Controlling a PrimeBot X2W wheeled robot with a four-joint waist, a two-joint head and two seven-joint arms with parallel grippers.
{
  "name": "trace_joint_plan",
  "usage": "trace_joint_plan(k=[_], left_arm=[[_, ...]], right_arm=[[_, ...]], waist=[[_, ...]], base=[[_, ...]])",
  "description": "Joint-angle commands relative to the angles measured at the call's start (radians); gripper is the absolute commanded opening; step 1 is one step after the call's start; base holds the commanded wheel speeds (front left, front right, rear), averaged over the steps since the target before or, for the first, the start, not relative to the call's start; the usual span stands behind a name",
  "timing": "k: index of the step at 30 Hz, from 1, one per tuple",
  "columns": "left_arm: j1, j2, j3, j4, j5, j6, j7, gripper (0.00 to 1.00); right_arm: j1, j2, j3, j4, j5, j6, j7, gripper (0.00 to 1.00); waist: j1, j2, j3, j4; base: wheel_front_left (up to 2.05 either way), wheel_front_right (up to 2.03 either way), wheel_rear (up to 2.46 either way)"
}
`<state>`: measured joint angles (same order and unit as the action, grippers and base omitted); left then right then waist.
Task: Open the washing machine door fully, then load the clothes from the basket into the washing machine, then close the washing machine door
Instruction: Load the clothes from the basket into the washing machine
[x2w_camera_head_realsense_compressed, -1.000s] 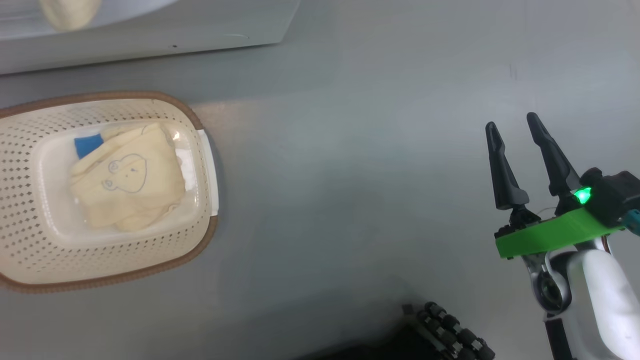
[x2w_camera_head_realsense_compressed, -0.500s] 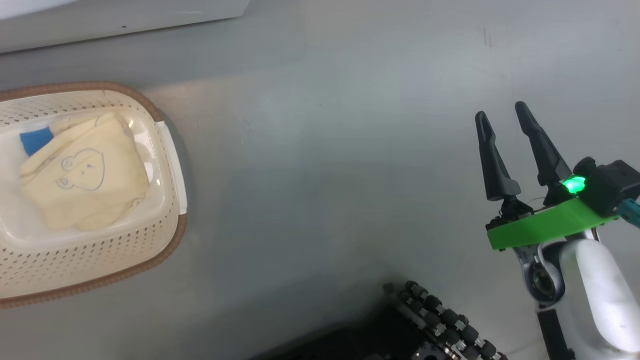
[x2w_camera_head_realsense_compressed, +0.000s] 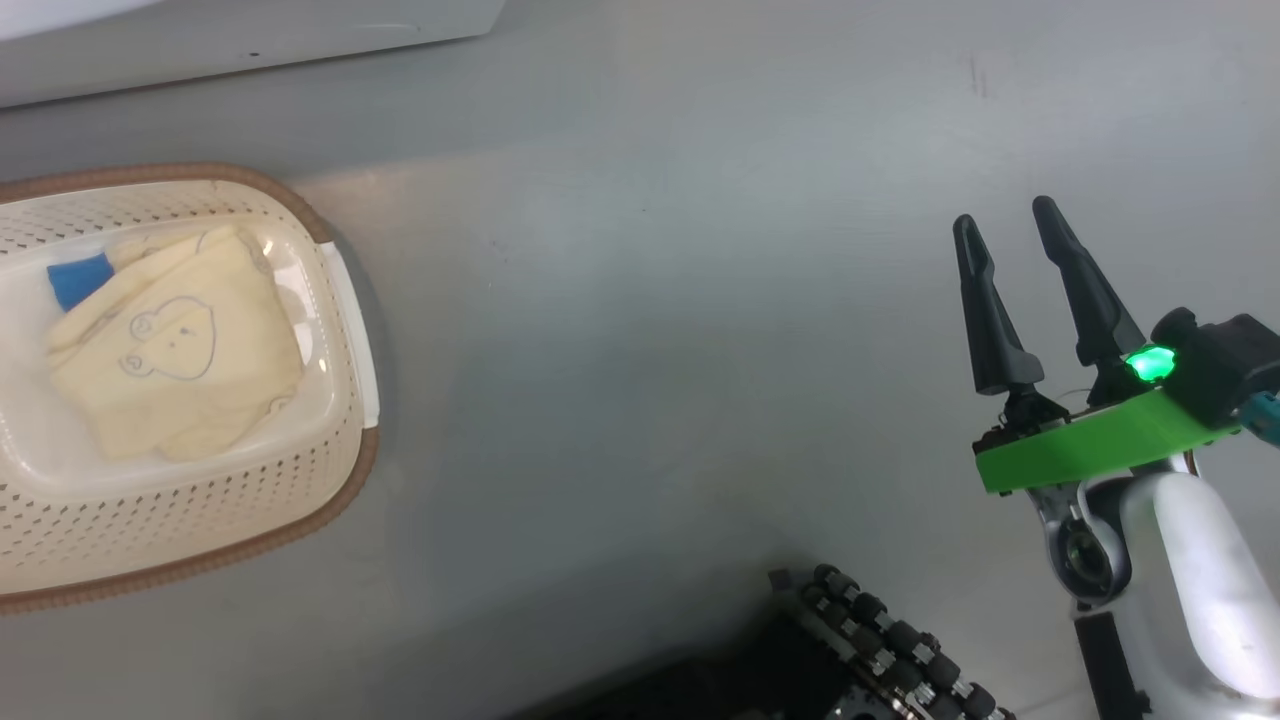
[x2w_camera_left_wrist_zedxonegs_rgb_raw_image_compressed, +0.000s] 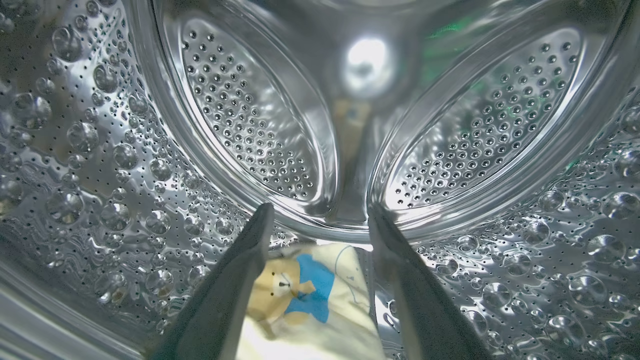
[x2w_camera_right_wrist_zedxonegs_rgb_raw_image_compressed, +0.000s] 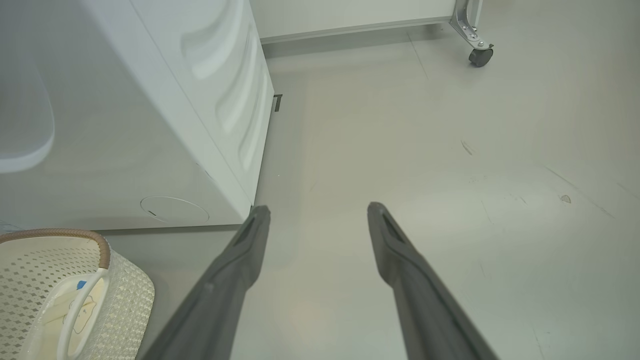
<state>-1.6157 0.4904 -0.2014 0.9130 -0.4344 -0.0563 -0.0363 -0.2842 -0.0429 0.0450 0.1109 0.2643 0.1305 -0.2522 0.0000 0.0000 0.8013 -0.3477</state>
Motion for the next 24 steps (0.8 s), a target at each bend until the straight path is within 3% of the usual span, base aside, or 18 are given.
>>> trace_joint_plan(k=[1,9,24], left_arm=[[-0.011,0.031,0.008,-0.016,-0.008,-0.003,-0.011,1.0],[0.071,0.004,0.01,0.025,-0.024,0.007,-0.073,1.0],[0.429,-0.094,0.005,0.003,-0.039,0.07,-0.216,1.0]], right_arm=[[0.006,-0.007,0.008,-0.024,0.005,0.0,-0.009,1.0],[0.0,-0.007,0.0,-0.026,-0.001,0.0,-0.009,1.0],[0.043,-0.007,-0.032,-0.013,-0.068,0.0,-0.009,1.0]], waist=[[0.0,0.0,-0.001,0.004],[0.0,0.0,-0.037,0.022],[0.0,0.0,-0.216,0.092]], base=[[0.0,0.0,0.0],[0.0,0.0,0.0],[0.0,0.0,0.0]])
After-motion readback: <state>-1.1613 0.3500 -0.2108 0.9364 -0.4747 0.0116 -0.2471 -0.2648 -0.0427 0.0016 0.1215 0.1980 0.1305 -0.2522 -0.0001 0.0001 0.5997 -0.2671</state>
